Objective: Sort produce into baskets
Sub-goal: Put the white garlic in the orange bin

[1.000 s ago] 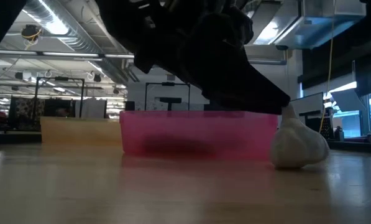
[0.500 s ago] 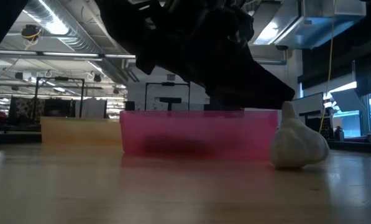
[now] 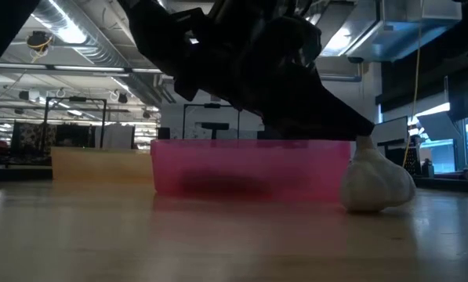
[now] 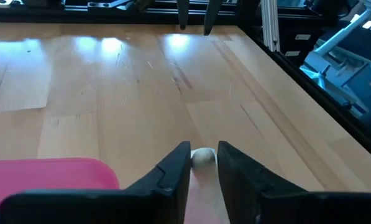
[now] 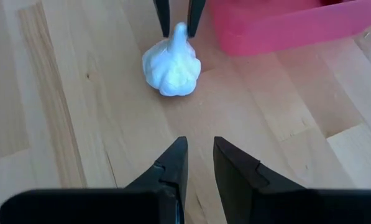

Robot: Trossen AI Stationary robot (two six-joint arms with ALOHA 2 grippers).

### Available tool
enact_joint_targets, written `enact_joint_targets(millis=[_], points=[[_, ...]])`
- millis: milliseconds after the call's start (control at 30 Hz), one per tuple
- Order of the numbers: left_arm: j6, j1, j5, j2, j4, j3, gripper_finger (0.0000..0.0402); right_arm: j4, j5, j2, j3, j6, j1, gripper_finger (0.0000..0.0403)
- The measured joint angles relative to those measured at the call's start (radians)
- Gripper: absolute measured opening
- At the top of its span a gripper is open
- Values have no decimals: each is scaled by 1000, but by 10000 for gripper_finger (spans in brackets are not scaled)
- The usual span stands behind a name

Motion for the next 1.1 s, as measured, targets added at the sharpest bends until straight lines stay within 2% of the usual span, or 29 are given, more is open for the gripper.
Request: enact_joint_targets(millis=[400, 533, 633, 700, 800, 933, 1100], points=[[-4, 0, 1, -23, -28, -2, 23, 1, 0, 0, 0, 0, 0, 73], [-2, -2, 1, -100, -72, -2, 21, 1, 6, 0, 0, 0, 0, 73], [8, -2, -7, -175, -170, -2, 24, 1, 20, 0, 0, 0, 0, 73], [30, -3, -49, -236, -269, -2, 25, 1, 30, 0, 0, 0, 0, 73], [74, 0, -165, -346, -414, -3, 25, 1, 54, 0, 0, 0, 0, 73], [115, 37, -312, -504, -569, -37, 26, -3, 154, 0, 0, -1, -21, 73], [106, 132, -406, -716, -690, -93, 26, -3, 152, 0, 0, -30, -93, 73]])
